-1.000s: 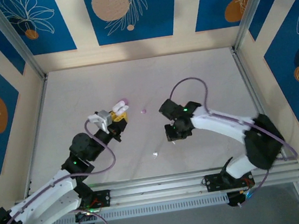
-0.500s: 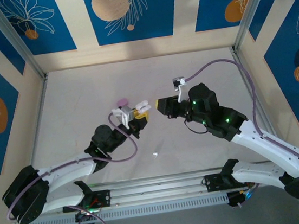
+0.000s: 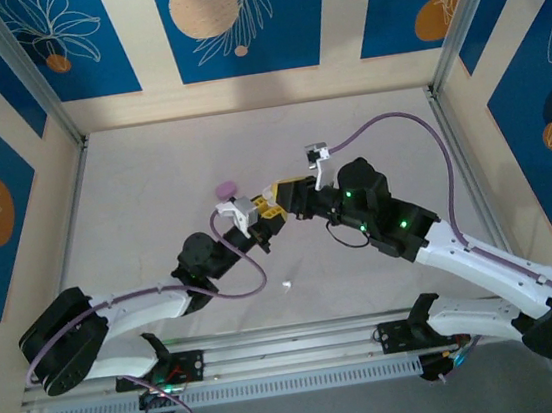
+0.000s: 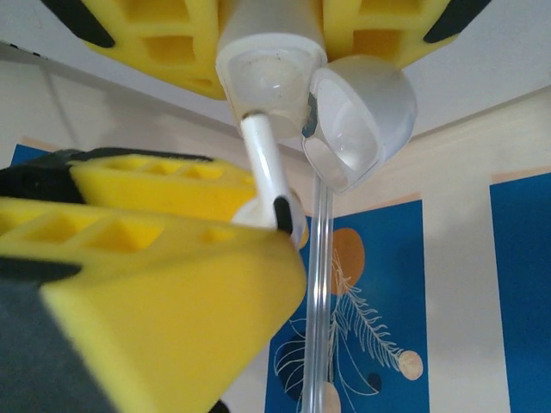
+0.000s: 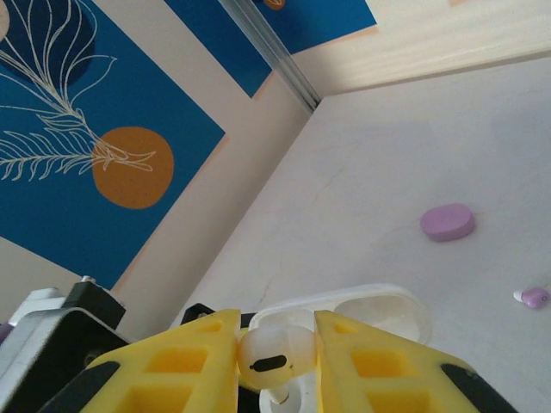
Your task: Insert the wireless bluetooth earbuds into the charging case
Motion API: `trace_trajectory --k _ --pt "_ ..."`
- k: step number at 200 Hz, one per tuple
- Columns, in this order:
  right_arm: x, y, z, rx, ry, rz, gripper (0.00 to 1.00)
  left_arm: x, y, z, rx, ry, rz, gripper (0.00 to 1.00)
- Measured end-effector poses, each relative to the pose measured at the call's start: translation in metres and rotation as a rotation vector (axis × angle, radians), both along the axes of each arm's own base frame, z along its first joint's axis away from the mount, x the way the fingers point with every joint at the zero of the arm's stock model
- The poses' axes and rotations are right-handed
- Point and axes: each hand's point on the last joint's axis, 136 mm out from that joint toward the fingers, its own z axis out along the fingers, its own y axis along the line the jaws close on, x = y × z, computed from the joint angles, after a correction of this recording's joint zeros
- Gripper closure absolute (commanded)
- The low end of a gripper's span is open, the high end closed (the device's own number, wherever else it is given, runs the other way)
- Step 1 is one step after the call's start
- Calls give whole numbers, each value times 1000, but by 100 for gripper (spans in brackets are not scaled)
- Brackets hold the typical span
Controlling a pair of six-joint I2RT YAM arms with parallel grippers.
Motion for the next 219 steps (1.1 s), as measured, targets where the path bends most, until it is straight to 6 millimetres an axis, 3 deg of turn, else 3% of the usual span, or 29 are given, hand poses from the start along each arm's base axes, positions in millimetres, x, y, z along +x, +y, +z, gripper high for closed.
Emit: trace_trajectory --k 219 --pt "-4 4 -19 -88 32 47 70 5 -1 -3 8 19 33 87"
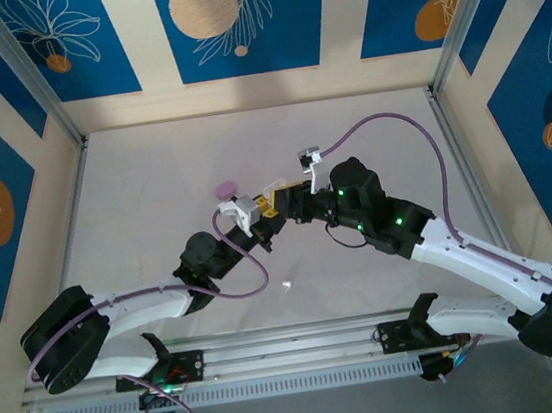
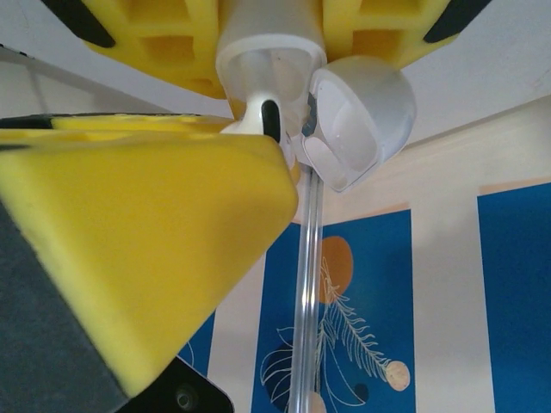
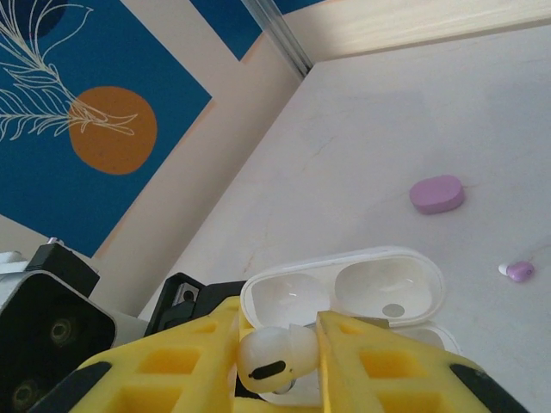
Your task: Insert the wireless bluetooth earbuds into the charging case
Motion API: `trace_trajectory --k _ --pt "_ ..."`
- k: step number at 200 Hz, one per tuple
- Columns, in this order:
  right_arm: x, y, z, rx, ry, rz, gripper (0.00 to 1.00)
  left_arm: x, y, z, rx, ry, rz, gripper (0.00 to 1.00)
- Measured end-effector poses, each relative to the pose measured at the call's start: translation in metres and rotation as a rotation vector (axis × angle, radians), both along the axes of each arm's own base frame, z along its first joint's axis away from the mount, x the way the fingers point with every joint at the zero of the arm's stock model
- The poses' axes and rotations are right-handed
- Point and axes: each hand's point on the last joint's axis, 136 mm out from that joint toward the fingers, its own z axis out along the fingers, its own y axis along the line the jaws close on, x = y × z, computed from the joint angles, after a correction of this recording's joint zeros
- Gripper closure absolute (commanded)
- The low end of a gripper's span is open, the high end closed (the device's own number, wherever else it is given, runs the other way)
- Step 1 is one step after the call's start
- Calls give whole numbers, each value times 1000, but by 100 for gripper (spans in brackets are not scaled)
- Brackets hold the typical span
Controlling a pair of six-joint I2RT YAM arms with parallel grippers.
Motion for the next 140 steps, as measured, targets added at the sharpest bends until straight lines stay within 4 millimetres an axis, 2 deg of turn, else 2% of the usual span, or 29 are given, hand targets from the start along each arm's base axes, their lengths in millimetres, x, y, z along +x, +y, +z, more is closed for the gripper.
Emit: trace_trajectory --k 40,140 --pt "1 -1 -3 -37 17 -2 69 0 -1 -1 5 3 -3 87" --pt "-1 -4 -3 -90 42 -2 58 -1 -2 -3 13 7 -10 87"
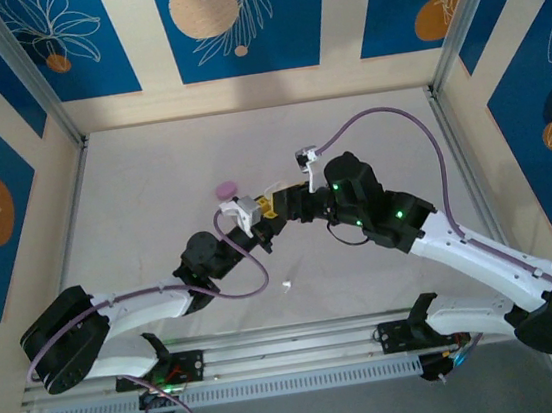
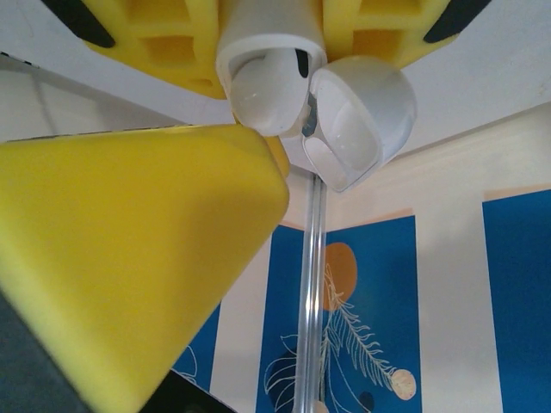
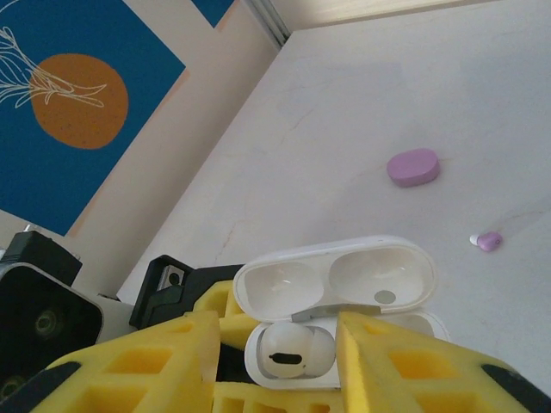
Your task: Insert the wireless bluetooth earbuds into the charging case
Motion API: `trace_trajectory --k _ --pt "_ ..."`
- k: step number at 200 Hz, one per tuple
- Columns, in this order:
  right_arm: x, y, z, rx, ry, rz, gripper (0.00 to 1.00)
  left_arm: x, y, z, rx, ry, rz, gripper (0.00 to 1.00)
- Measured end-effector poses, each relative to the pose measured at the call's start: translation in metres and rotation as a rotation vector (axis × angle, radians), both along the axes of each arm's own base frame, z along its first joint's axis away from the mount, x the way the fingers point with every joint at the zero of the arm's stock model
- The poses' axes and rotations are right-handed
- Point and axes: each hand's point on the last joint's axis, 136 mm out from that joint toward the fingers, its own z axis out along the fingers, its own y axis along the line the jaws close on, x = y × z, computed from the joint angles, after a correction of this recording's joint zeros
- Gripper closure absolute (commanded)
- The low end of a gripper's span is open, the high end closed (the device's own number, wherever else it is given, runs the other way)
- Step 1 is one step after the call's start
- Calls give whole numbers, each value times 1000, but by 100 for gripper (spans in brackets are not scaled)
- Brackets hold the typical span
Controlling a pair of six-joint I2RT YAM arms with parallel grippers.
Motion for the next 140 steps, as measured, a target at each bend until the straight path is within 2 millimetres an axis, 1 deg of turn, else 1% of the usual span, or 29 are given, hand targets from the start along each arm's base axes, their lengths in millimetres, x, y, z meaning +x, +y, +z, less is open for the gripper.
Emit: trace_trajectory --k 38,62,81,104,122,140 --pt "-2 -3 9 -7 4 -2 53 -1 2 8 -24 -18 0 87" --pt "-7 -9 14 -6 -3 0 52 -3 6 13 -40 -30 4 87" --pt "-12 -19 19 -10 -10 -15 53 -6 13 19 -50 -46 22 88" --pt "-15 -40 23 -20 -4 -63 53 -6 26 25 -52 -57 66 88" --pt "-12 -58 15 -42 40 -122 54 -7 39 32 -46 -61 112 88" --pt "-6 -75 -6 -76 130 -190 54 -8 53 39 -40 -71 164 88"
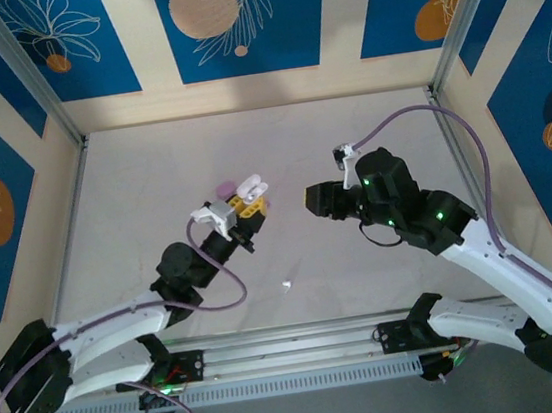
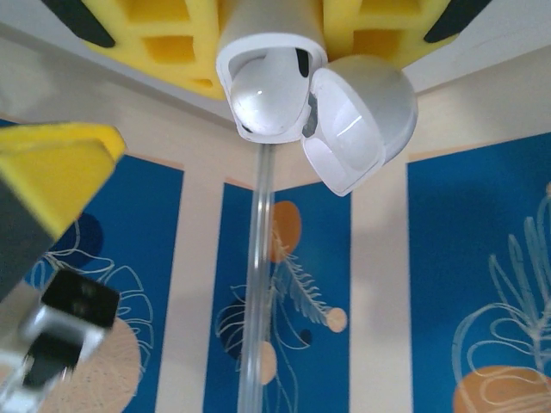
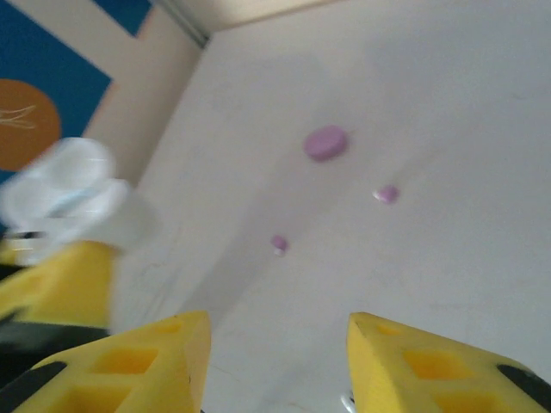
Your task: Insert the wireless bluetooth earbuds into the charging case
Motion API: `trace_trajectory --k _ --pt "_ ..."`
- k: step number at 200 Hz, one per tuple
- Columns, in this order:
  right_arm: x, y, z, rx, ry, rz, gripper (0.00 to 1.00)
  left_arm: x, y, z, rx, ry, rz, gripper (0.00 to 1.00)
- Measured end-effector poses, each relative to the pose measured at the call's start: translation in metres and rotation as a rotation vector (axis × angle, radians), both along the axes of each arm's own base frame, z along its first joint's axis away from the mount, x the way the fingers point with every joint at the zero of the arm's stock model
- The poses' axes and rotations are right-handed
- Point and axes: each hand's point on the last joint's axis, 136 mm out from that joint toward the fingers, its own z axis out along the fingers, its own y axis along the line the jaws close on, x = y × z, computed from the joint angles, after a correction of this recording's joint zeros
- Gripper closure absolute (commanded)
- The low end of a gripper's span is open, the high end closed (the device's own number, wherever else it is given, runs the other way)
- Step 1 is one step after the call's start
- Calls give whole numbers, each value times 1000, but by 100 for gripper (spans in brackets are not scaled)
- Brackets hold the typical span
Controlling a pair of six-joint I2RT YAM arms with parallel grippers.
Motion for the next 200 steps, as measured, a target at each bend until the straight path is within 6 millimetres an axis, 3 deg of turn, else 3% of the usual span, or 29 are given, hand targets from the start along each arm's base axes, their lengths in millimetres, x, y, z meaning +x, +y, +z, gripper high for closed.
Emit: trace_trajectory --k 17,36,66,87,120,144,200 --pt "2 -10 -34 -29 120 -44 55 -1 13 7 2 -9 43 88" --pt "-1 -13 -88 -80 311 -71 56 -3 25 10 15 -16 84 88" --pt "-20 1 -168 -179 619 -59 58 -4 39 7 49 -17 133 88" --pt "-40 18 -204 -241 759 -25 57 -6 47 5 64 -18 158 88" --pt "-64 44 -243 -309 891 34 57 -10 57 11 75 -38 185 88" --pt "-70 56 -263 -356 942 48 57 -13 62 13 79 -49 193 87" --pt "-61 86 -266 -355 939 93 60 -15 68 8 106 -52 208 87"
